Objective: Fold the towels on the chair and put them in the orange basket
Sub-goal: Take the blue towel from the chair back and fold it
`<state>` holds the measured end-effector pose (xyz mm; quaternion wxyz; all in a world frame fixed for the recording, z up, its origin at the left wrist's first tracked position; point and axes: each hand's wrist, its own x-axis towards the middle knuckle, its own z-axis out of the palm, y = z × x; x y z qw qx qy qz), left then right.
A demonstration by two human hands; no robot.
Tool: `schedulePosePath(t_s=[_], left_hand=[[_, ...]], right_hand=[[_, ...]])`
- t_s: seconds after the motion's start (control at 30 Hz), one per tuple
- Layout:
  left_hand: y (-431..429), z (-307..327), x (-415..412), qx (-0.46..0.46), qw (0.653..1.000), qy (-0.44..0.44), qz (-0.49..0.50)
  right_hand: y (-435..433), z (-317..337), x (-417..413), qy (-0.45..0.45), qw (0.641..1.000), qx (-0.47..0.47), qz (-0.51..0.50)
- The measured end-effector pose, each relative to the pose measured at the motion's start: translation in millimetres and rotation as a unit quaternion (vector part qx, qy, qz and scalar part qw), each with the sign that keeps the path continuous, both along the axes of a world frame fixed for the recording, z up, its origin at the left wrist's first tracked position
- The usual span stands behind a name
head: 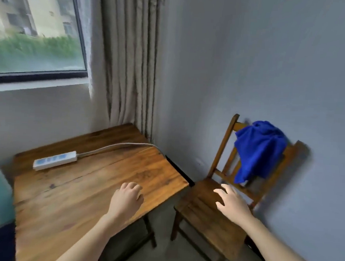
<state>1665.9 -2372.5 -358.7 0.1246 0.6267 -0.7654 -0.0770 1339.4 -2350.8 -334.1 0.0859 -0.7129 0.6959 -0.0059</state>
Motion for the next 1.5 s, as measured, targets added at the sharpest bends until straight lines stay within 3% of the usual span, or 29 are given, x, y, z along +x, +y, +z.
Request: schedulePosePath(t_s=[0.3, 0.67, 1.17, 1.5], left_hand=[[-51.5, 3.4, -37.1, -0.002, 0.990, 0.015, -0.141], [-33.6, 6.1, -157.9, 0.008, 0.961, 0.064, -0.270], [-18.3, -2.5, -347.4, 0.007, 0.967, 0.079, -0.242], [-46.5, -26.5, -391.1, 0.057, 0.980, 0.038, -0.186]], right_hand=[[57.0, 17.4, -29.6, 0.000, 0.979, -0.015, -0.203], [126.3, 32.9, -96.2, 0.022, 0.956, -0.028, -0.290], [138.9, 14.2, -261.6, 0.000, 0.967, -0.033, -0.252], [73.8, -11.1, -310.5, -0.043, 0.980, -0.017, -0.194]])
